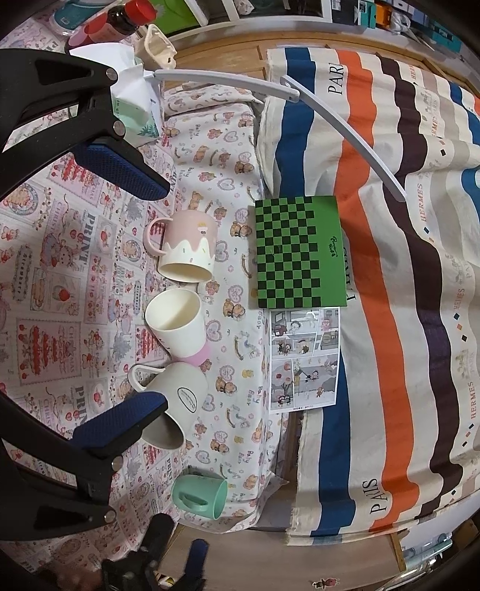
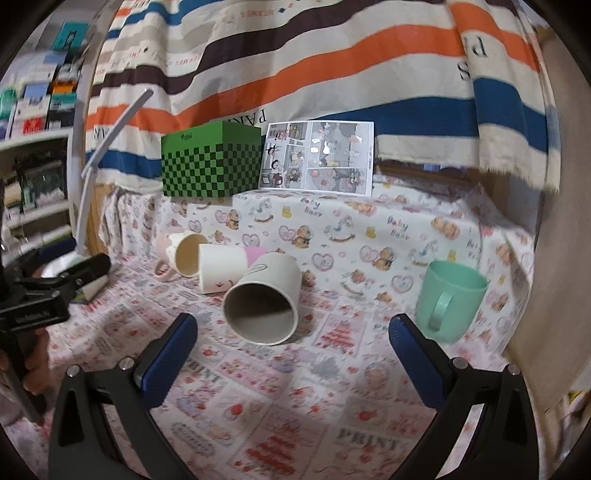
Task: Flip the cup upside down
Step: 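Reach the right tool to the white labeled mug and close on it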
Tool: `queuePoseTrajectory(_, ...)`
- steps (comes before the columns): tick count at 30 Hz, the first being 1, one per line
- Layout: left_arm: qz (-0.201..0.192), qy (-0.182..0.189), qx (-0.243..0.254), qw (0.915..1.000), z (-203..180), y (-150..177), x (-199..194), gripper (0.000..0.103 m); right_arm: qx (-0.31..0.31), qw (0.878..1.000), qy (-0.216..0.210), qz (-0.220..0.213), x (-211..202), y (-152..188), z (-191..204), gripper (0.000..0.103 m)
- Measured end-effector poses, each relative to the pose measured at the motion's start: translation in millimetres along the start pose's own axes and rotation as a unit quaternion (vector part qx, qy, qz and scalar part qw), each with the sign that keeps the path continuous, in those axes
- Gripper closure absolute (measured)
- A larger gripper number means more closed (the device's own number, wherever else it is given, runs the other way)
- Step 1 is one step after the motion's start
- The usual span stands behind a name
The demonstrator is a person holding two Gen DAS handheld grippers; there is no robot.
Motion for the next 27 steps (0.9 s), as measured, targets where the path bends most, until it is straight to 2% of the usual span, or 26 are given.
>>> queuePoseTrajectory(3, 0.001, -0.002, -0.005, 1.0000, 0.7, 0.1, 0.2, 0.000, 0.004, 0.999, -0.032, 0.017, 2.8, -14.0, 1.4, 0.000)
queuePoseTrajectory(4, 0.002, -0.002, -0.006, 1.0000, 1.0, 0.2, 0.6, 0.000, -0.001, 0.999, -0.021, 0.024, 4.9, -20.9, -0.2, 0.000)
queuePoseTrajectory(6, 0.005, -0.003, -0.006, 1.0000, 0.9, 0.9, 1.6, 0.000, -0.018, 0.999, 0.049, -0.005, 3.7, -44.8, -9.6, 0.000)
queuePoseTrajectory(7, 0.006, -0.004, -0.005, 1.0000, 0.9, 1.2, 2.2, 0.000, -0.025, 0.998, 0.064, -0.006, 5.8, -52.6, -10.6, 0.000)
queuePoseTrajectory(10, 0.009, -0.015, 0.000, 0.9998, 2.2, 1.1, 3.8, 0.000, -0.029, 0.998, 0.059, 0.015, 23.5, -83.3, -6.1, 0.000)
queuePoseTrajectory(12, 0.018, -0.013, -0.005, 0.9997, 4.8, 3.0, 7.5, 0.000, -0.022, 0.997, 0.046, 0.057, 42.7, -93.9, -2.8, 0.000)
queuePoseTrajectory(14, 0.023, -0.013, -0.012, 0.9996, 8.6, 4.2, 9.8, 0.000, -0.001, 0.992, -0.019, 0.126, 70.1, -96.9, 11.2, 0.000)
queuePoseTrajectory(15, 0.022, -0.014, -0.012, 0.9996, 9.6, 4.1, 9.5, 0.000, 0.013, 0.985, -0.064, 0.160, 85.7, -97.3, 21.0, 0.000)
queuePoseTrajectory(16, 0.018, -0.017, -0.010, 0.9996, 10.3, 3.3, 8.3, 0.000, 0.014, 0.981, -0.081, 0.177, 94.0, -95.8, 26.5, 0.000)
queuePoseTrajectory(19, 0.005, -0.017, -0.007, 0.9998, 9.6, 0.8, 3.4, 0.000, -0.002, 0.973, -0.059, 0.222, 128.8, -83.1, 32.6, 0.000)
queuePoseTrajectory(24, 0.000, -0.015, -0.005, 0.9999, 9.3, -1.1, 0.8, 0.000, 0.039, 0.937, -0.061, 0.341, 177.0, -36.7, 31.2, 0.000)
queuePoseTrajectory(25, -0.002, -0.011, -0.006, 0.9999, 9.1, -1.7, 0.3, 0.000, 0.041, 0.931, -0.054, 0.358, 183.0, -29.2, 30.3, 0.000)
queuePoseTrajectory(27, -0.004, -0.015, -0.008, 0.9998, 10.5, -2.5, -0.4, 0.000, 0.040, 0.929, -0.013, 0.367, 189.1, -24.0, 21.8, 0.001)
Point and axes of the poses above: each gripper's, at about its wrist camera, not at the fingertips, and x roughly the way its jaws point, z to its left, y to its underside, the point moved 10 cm from there along x, roughly the way its jaws point, and after that the axes turned 6 degrees about y, right-handed, at the moved point
